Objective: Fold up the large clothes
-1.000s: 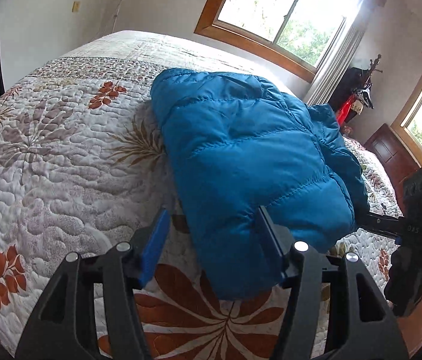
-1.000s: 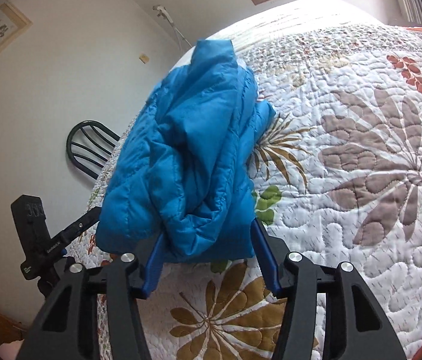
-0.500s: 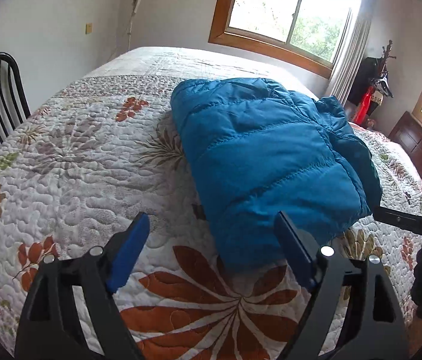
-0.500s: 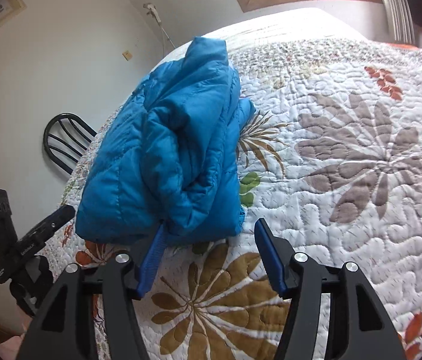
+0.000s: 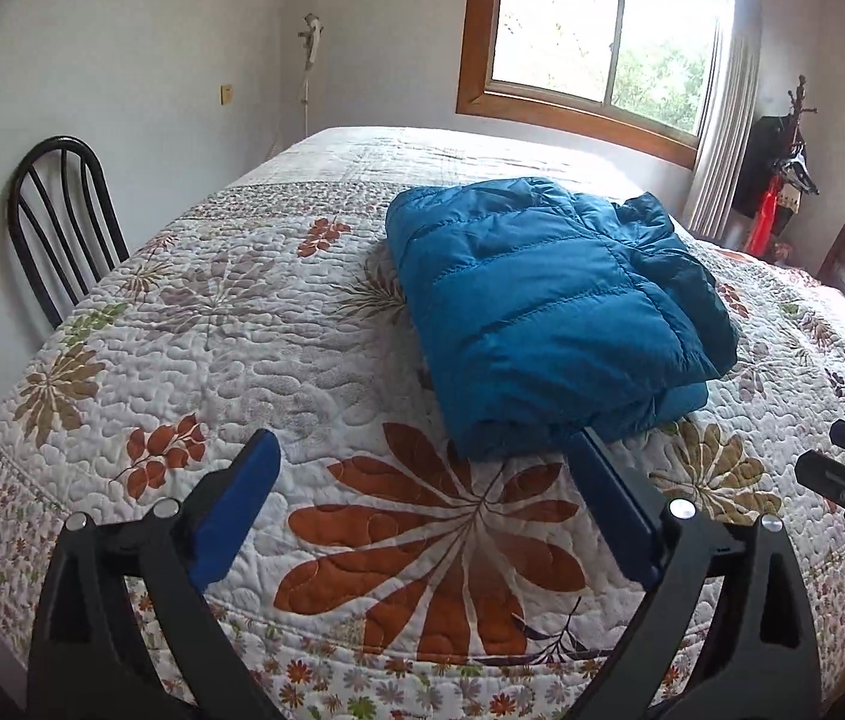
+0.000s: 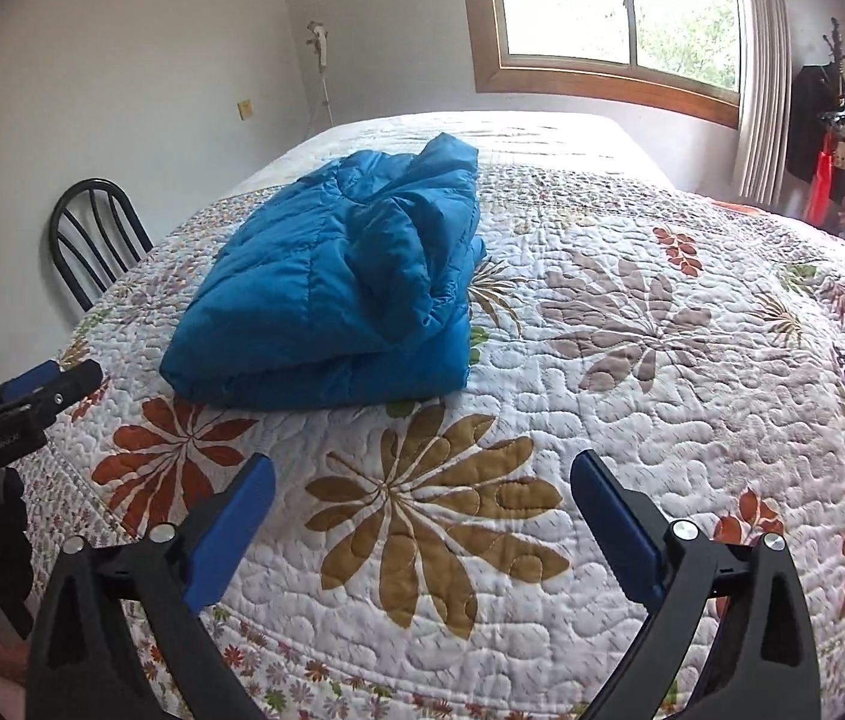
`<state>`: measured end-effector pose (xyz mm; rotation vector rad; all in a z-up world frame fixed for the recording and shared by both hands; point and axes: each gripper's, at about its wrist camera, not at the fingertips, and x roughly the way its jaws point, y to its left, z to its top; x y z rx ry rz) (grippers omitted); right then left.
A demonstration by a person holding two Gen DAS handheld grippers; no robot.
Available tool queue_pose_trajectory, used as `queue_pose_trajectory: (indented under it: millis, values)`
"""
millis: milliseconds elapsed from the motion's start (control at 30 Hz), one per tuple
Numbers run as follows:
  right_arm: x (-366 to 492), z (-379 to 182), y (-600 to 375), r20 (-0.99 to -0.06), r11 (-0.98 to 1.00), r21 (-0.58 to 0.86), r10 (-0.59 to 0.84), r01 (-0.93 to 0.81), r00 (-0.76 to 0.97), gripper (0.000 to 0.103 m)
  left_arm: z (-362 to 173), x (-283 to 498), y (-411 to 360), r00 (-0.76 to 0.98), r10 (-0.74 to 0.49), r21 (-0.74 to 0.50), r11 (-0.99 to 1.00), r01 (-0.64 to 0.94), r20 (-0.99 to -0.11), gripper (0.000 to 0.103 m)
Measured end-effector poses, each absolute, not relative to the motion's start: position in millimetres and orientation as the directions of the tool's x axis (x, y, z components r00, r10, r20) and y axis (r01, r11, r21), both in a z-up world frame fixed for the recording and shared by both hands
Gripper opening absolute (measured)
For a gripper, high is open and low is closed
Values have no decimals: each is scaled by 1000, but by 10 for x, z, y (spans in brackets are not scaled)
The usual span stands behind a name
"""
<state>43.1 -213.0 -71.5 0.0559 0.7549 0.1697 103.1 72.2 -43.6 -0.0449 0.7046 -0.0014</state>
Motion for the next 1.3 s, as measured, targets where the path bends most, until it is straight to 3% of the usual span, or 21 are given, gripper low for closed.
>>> queue_pose_trajectory:
  millis: [333,1300]
  values:
    - [102,-536,-2054,-655,983,108,183,-149,733,99,-245,618,616,795,42,25,999,-34,-606,100]
    - [-203,-442,-1943,-638,985,76,168,-156,751,99,-144,235,565,811,17,8,1000,-15,-584,100]
